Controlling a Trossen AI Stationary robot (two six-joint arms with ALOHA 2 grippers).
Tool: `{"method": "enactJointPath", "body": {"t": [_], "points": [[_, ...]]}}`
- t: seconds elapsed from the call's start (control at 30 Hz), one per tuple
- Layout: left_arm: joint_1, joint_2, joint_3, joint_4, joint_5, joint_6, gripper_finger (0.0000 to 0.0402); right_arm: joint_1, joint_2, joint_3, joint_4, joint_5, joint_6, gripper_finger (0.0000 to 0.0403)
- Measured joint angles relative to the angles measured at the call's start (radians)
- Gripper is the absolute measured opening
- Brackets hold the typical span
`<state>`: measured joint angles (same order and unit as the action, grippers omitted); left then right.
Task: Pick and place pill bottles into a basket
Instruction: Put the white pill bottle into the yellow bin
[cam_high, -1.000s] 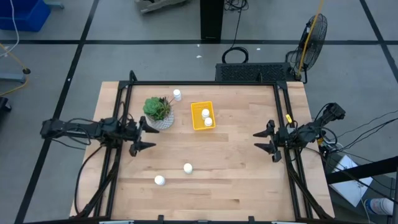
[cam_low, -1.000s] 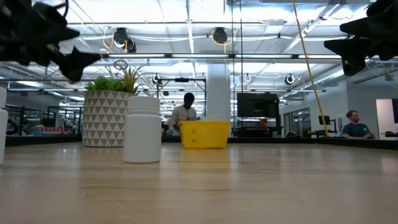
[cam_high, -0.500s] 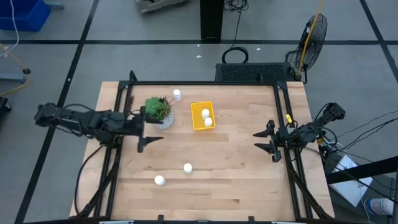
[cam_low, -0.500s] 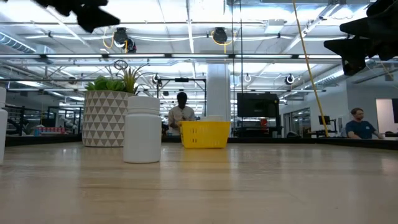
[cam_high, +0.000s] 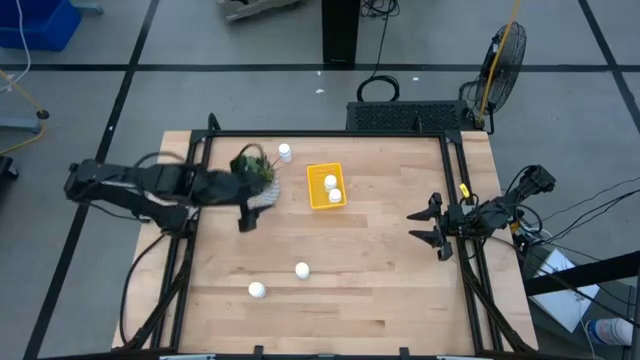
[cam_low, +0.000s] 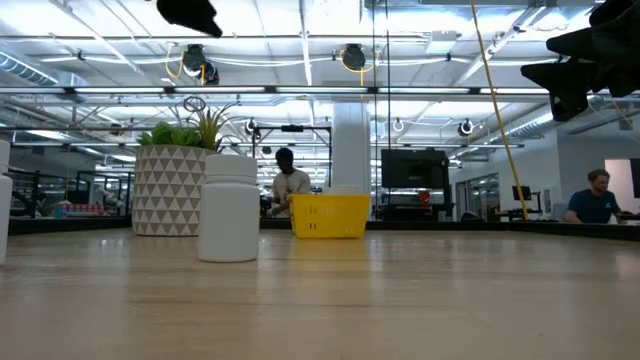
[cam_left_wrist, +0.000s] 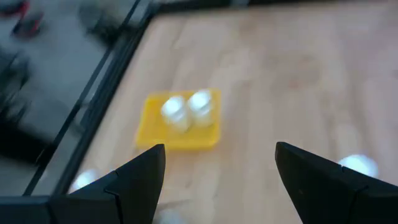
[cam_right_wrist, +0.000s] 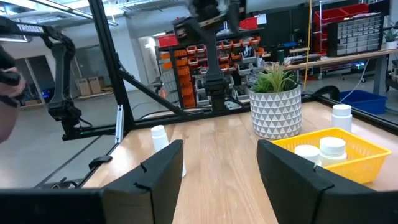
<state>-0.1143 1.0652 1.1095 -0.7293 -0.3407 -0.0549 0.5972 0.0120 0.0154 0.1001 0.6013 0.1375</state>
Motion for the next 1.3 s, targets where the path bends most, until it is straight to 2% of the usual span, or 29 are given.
{"method": "enactJointPath", "body": {"t": [0.13,0.3,0.53,0.7,1.03,1.3], "points": [[0.123,0.073,0.145,-0.175,0.038,0.002,0.031,0.0,0.0,0.0,0.0,0.0,0.0,0.0196],[0.288,0.174,0.323,-0.348,0.091,0.099,0.031,0.0,0.0,0.0,0.0,0.0,0.0,0.0196],[0.532,0.349,0.537,-0.523,0.17,0.247,0.031,0.0,0.0,0.0,0.0,0.0,0.0,0.0196],[0.67,0.496,0.674,-0.61,0.184,0.341,0.031,0.0,0.0,0.0,0.0,0.0,0.0,0.0196],[0.803,0.715,0.945,-0.666,0.199,0.448,0.031,0.0,0.0,0.0,0.0,0.0,0.0,0.0196],[0.84,0.841,0.972,-0.692,0.22,0.488,0.031,0.0,0.0,0.0,0.0,0.0,0.0,0.0196]]}}
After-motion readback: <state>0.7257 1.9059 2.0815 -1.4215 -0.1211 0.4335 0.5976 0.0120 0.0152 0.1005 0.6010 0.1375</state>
